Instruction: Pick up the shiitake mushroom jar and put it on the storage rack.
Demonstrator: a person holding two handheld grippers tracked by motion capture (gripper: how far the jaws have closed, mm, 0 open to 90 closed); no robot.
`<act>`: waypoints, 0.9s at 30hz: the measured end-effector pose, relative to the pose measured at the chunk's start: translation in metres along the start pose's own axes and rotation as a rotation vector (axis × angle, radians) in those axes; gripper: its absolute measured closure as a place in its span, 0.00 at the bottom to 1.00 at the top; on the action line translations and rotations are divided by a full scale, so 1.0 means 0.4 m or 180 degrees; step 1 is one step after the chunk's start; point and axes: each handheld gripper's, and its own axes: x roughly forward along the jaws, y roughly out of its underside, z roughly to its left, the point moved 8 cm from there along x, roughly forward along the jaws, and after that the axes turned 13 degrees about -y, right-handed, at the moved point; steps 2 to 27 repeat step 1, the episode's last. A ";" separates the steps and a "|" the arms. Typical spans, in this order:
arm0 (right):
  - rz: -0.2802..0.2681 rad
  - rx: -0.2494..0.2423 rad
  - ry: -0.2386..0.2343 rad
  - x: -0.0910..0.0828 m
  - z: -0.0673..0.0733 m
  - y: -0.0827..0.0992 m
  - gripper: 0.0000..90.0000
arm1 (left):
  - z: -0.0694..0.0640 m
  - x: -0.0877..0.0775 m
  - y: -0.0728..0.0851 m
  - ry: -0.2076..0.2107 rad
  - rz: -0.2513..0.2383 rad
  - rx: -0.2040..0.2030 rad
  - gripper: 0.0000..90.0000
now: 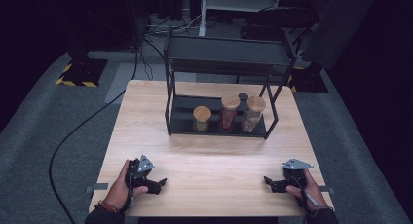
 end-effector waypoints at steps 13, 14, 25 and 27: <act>0.0000 0.0001 0.0000 0.000 0.000 0.000 0.00 | 0.000 0.000 0.000 -0.0001 0.0001 0.0002 0.00; 0.0000 0.0001 0.0000 0.000 0.000 0.000 0.00 | 0.000 0.000 0.000 -0.0001 0.0001 0.0002 0.00; 0.0000 0.0001 0.0000 0.000 0.000 0.000 0.00 | 0.000 0.000 0.000 -0.0001 0.0001 0.0002 0.00; 0.0000 0.0001 0.0000 0.000 0.000 0.000 0.00 | 0.000 0.000 0.000 -0.0001 0.0001 0.0002 0.00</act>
